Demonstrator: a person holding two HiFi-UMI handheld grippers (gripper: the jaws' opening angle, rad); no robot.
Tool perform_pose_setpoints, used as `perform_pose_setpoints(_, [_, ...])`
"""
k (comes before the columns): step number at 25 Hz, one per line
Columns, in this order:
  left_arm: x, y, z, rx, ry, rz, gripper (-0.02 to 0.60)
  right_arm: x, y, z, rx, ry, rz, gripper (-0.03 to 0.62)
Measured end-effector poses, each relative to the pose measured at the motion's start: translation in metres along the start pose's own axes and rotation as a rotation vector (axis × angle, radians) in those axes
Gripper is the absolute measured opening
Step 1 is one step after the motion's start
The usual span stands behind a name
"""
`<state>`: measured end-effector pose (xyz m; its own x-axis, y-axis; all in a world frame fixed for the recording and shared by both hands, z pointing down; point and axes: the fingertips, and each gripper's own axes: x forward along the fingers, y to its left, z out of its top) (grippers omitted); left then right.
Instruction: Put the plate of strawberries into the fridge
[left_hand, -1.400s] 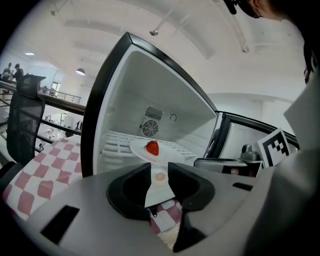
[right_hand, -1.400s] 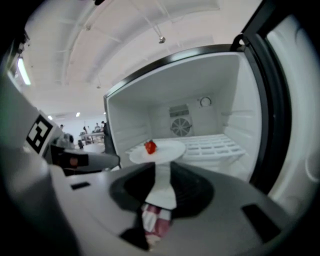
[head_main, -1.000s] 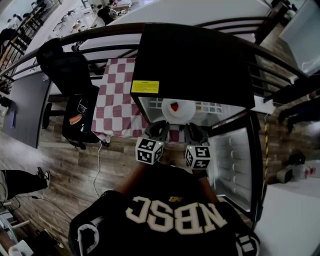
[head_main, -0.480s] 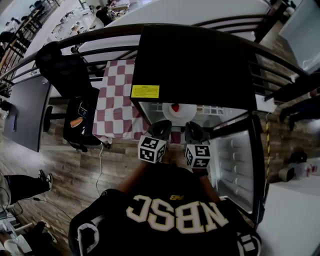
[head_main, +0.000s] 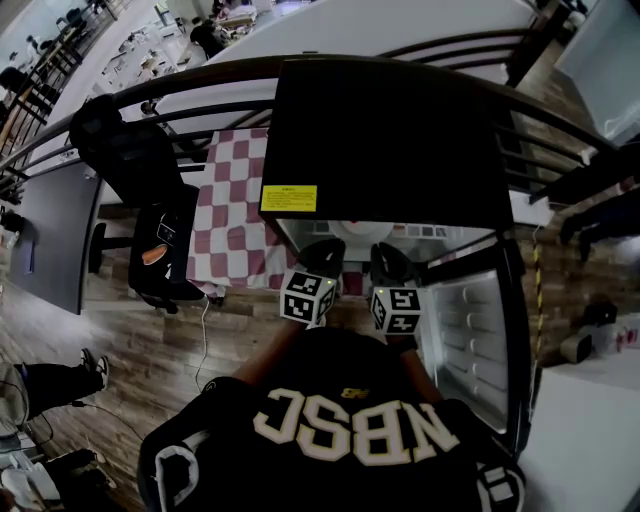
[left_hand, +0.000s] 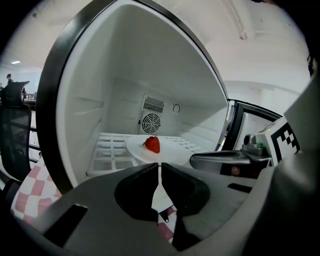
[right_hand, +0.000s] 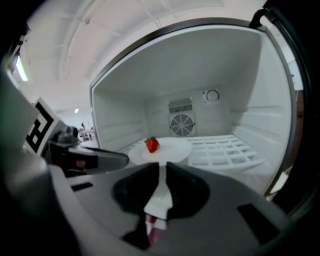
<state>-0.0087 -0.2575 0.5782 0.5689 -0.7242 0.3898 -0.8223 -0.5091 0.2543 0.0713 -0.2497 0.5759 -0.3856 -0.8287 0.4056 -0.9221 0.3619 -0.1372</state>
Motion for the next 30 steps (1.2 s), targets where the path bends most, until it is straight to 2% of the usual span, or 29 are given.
perform_pose_setpoints(23, [0.018,0.008,0.012,0.003,0.025,-0.010,0.037,0.020,-0.007,0.012,0.012,-0.002,0.004,0.057])
perform_pose_setpoints(30, [0.012,0.002,0.010,0.027,0.008,-0.011,0.037,0.014,-0.004,0.006,0.025,0.004,0.005,0.057])
